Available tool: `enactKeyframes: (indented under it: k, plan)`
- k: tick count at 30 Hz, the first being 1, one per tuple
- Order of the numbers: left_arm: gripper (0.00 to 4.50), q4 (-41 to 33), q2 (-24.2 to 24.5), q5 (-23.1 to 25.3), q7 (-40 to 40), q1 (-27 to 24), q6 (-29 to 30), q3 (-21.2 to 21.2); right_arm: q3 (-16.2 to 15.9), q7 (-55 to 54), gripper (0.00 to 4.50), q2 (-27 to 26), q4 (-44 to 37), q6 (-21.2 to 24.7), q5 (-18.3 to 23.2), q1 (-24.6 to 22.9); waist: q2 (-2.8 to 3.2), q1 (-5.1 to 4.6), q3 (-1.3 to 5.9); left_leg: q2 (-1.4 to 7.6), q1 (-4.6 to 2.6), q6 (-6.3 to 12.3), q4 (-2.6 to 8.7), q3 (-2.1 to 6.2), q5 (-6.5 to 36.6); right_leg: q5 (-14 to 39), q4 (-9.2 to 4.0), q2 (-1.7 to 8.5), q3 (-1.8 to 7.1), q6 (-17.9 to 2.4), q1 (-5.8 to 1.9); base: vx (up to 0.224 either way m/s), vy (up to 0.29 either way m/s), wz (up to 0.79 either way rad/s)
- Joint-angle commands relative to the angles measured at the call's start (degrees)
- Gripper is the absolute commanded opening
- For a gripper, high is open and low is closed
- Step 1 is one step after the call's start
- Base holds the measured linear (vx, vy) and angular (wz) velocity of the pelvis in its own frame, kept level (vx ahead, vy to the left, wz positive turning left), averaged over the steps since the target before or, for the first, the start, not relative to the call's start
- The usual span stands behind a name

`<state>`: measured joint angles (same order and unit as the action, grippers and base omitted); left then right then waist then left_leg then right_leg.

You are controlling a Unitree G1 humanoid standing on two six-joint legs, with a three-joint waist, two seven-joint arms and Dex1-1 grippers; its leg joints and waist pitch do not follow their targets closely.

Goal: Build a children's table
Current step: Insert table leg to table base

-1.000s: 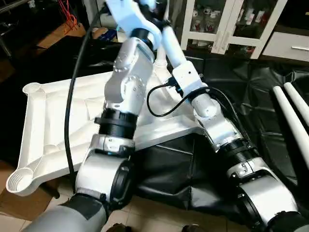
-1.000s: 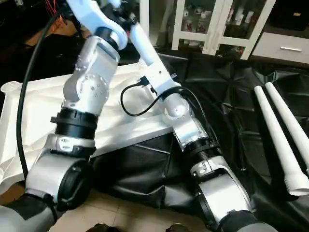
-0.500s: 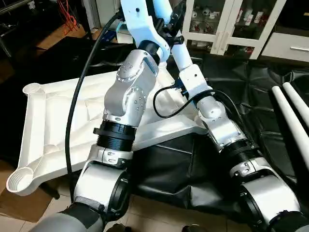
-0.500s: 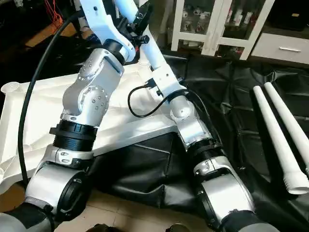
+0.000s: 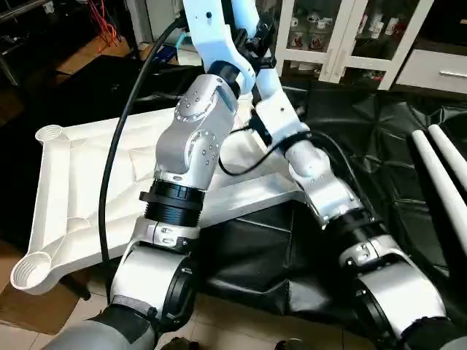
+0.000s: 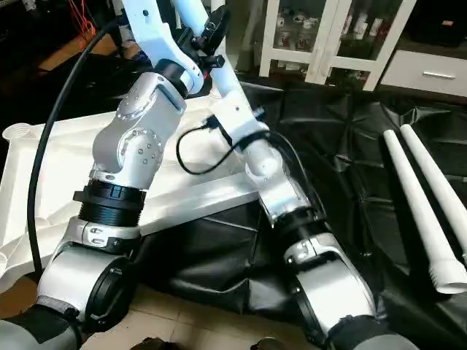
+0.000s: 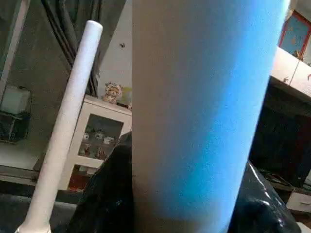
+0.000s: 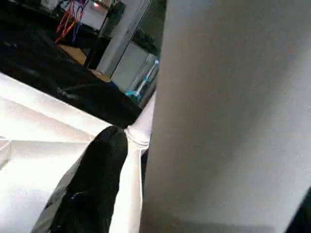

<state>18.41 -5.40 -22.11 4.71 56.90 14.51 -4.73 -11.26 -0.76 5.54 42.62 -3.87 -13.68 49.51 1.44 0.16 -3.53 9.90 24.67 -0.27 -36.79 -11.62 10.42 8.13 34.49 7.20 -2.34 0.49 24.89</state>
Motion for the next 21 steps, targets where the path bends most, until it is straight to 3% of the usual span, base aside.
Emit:
enactKeyframes:
  k: [1,11,12,16,18,19,20,21]
  plan:
    - [1.67,0.1,-0.4,0.4,0.0,1.3,-0.3,0.3,0.2,0.1,3.09,-0.3,-1.2,0.3,-0.2,0.9,0.11,-0.19,5.74,1.79,-2.58,4.35,4.18,0.96,8.2,2.0,-2.31,-0.02,0.36,-14.2,-3.49,0.000,0.000,0.00]
    - [1.67,-0.5,-0.8,0.6,0.9,1.2,-0.1,0.5,2.0,1.8,2.24,-0.3,0.4,1.0,1.9,0.9,0.09,-0.15,5.74,1.84,-2.56,4.91,4.16,0.97,7.6,1.7,-2.29,-0.01,0.34,-14.4,-3.49,0.000,0.000,0.00]
    - [2.23,-0.3,-0.8,1.4,0.3,1.3,-0.8,0.4,2.2,1.8,1.98,-0.3,0.6,1.0,2.1,0.9,0.23,-0.14,5.75,1.80,-2.56,4.89,4.13,0.97,7.5,1.6,-2.27,0.01,0.34,-14.5,-3.51,0.000,0.000,0.00]
    - [2.43,-0.9,-0.7,-0.5,2.2,1.3,0.9,-0.1,3.4,2.2,1.85,-0.8,0.9,1.5,3.4,0.8,0.30,-0.13,5.78,1.79,-2.57,4.90,4.12,0.98,7.4,1.3,-2.23,0.02,0.32,-14.7,-3.52,0.000,0.000,0.00]
    - [2.80,-1.4,-0.7,-1.9,2.9,1.0,2.8,-0.5,4.5,2.6,1.81,-1.1,0.9,2.0,4.6,0.7,-0.11,-0.18,5.78,1.84,-2.53,5.00,4.15,0.92,7.7,1.4,-2.24,0.02,0.34,-14.9,-3.53,0.000,0.000,0.00]
    - [2.80,-1.7,-0.4,-1.9,3.5,0.7,3.2,-0.1,5.3,2.9,1.81,-1.2,0.9,2.4,5.5,0.6,0.07,-0.09,5.76,1.86,-2.61,4.99,4.18,0.94,7.9,1.7,-2.26,0.05,0.34,-15.0,-3.48,0.000,0.000,0.00]
    - [2.83,-2.3,-0.5,-2.3,3.7,0.3,3.6,-0.2,5.9,3.1,1.80,-1.2,1.1,2.6,6.2,0.6,-0.26,-0.13,5.75,1.84,-2.58,5.14,4.15,0.87,7.9,1.8,-2.34,0.04,0.36,-14.9,-3.48,0.000,0.000,0.00]
    - [2.83,-2.4,-0.5,-2.4,3.7,0.2,3.8,-0.2,6.1,3.2,1.80,-1.2,1.1,2.7,6.5,0.6,-0.03,0.00,5.79,1.91,-2.64,5.21,4.14,0.92,7.5,1.5,-2.20,0.09,0.38,-15.1,-3.49,0.000,0.000,0.00]
